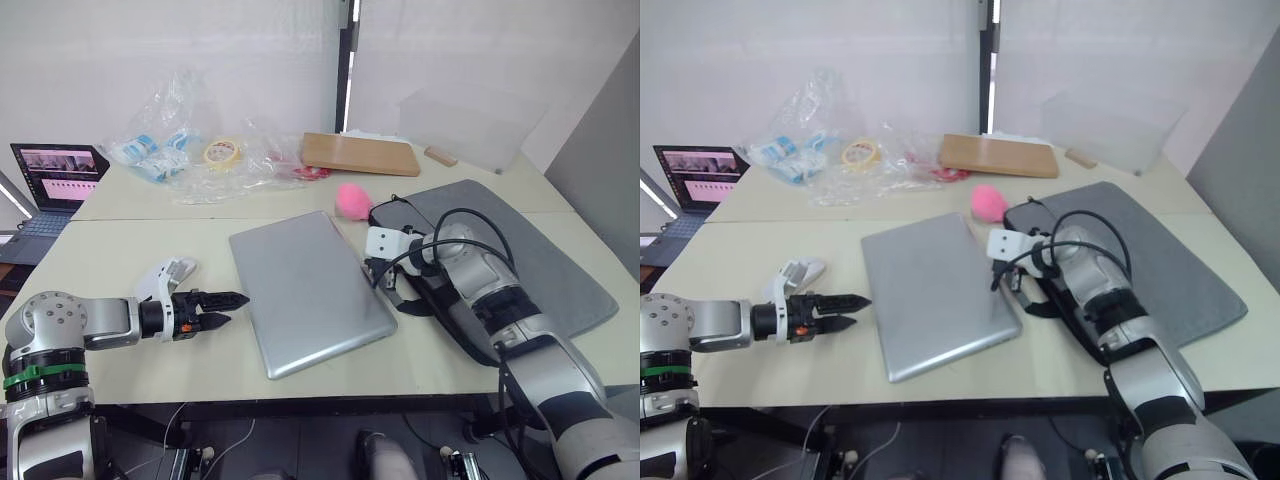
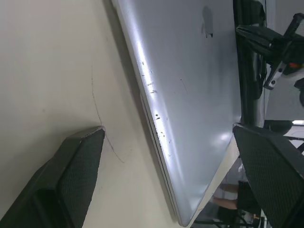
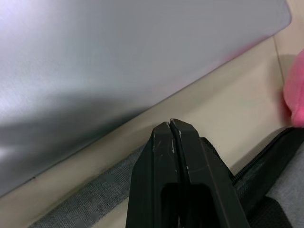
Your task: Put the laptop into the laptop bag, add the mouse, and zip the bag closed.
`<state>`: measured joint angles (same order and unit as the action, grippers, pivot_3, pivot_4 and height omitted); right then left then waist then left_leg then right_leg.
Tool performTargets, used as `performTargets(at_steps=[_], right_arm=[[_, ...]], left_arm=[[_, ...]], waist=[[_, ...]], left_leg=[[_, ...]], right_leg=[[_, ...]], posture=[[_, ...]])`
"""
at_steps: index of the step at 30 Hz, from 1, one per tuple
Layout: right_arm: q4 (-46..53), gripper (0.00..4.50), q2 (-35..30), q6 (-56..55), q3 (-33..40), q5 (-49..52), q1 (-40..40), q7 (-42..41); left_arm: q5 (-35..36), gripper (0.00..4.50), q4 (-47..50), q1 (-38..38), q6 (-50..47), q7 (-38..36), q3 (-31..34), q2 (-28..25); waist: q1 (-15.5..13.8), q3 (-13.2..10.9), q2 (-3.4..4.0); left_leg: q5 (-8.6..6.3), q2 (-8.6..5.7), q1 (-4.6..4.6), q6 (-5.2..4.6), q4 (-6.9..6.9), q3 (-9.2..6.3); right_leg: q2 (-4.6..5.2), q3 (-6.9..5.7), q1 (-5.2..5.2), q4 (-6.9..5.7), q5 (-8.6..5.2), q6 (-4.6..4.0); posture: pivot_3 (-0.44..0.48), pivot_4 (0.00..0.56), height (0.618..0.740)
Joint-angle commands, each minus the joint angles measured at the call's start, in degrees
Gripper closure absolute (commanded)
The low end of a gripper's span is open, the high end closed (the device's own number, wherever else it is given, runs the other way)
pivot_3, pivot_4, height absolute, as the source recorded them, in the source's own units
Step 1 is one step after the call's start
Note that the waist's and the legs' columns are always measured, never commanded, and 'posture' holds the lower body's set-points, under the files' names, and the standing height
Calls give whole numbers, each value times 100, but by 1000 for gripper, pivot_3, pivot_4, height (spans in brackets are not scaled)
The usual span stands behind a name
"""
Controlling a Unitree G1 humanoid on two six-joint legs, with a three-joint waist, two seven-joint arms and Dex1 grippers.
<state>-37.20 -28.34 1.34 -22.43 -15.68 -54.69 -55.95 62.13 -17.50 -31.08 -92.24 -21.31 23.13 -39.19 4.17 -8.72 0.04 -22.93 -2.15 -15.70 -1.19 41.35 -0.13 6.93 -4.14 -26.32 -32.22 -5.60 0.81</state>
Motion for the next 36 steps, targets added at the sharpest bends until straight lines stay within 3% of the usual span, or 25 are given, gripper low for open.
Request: performTargets(at_steps=[1, 20, 36], right_arm=[[-79, 4481, 129, -177, 2, -51, -104, 101], [52, 4481, 983, -137, 102, 157, 49, 48], [356, 4481, 1185, -33, 158, 131, 309, -70]], left_arm=[[-397, 0, -328, -226, 181, 158, 134, 165], [-1083, 0, -834, -723, 46, -266, 385, 697], [-787, 0, -718, -622, -26, -481, 359, 769]], waist=[[-6, 0, 0], [124, 1, 0], [143, 1, 0]], left_leg=[[0, 0, 2, 0, 2, -2], [-1, 20, 34, 8, -11, -11], [-2, 21, 34, 11, -16, -13]], right_leg=[[0, 0, 3, -1, 0, 0], [-18, 25, 12, -10, -2, -5], [-22, 25, 9, -8, -2, -5]], posture=[[0, 150, 740], [0, 150, 740], [0, 150, 740]])
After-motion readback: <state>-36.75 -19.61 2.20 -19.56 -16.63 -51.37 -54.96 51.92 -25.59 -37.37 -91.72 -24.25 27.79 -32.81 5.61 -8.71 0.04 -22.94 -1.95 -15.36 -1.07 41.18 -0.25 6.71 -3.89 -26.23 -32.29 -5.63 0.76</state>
